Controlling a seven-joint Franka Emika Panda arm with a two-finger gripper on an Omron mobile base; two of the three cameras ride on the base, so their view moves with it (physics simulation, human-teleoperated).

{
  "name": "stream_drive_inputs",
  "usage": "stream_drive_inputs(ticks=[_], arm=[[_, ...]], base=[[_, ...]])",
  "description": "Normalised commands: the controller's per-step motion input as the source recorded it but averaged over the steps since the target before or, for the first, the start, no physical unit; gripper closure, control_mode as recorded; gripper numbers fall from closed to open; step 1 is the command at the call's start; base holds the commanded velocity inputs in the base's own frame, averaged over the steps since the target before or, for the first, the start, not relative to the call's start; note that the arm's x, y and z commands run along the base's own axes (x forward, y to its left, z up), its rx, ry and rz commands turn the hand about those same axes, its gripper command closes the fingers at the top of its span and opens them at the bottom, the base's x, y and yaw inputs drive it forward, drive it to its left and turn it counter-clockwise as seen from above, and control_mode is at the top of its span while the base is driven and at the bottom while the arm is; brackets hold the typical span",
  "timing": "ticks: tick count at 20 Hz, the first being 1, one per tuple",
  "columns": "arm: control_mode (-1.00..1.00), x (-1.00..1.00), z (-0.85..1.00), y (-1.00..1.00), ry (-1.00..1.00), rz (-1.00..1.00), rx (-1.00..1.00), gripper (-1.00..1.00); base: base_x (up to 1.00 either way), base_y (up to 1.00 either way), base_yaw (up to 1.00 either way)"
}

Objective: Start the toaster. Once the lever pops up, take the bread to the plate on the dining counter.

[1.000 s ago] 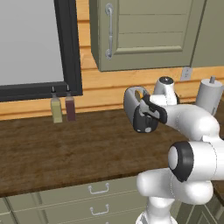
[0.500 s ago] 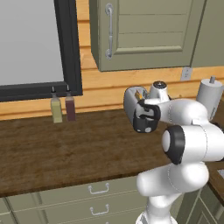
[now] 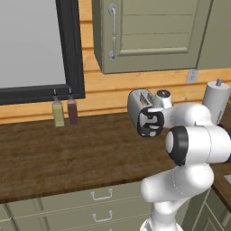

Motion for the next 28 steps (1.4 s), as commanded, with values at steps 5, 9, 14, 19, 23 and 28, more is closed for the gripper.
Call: stream_drive_inputs(ticks=[5,9,14,19,23,28], arm=[[-1.00,-0.32,-0.73,0.00,0.00,0.02,0.00,1.00],[-1.00,-0.32,-0.48,0.00,-0.01,0.02,0.00,1.00],[-1.00,-0.45,0.51,0.00,-0.13,0.00,0.01,1.00],[-1.00,-0.22,0.86,0.04,-0.05,0.00,0.00,1.00],[-1.00,-0.07,0.79,0.05,-0.05,0.00,0.00,1.00],[-1.00,0.00,0.59,0.06,-0.06,0.00,0.00,1.00]], base=[[0.00,0.00,0.00],[0.00,0.00,0.00],[0.00,0.00,0.00],[0.00,0.00,0.00],[0.00,0.00,0.00],[0.00,0.00,0.00]])
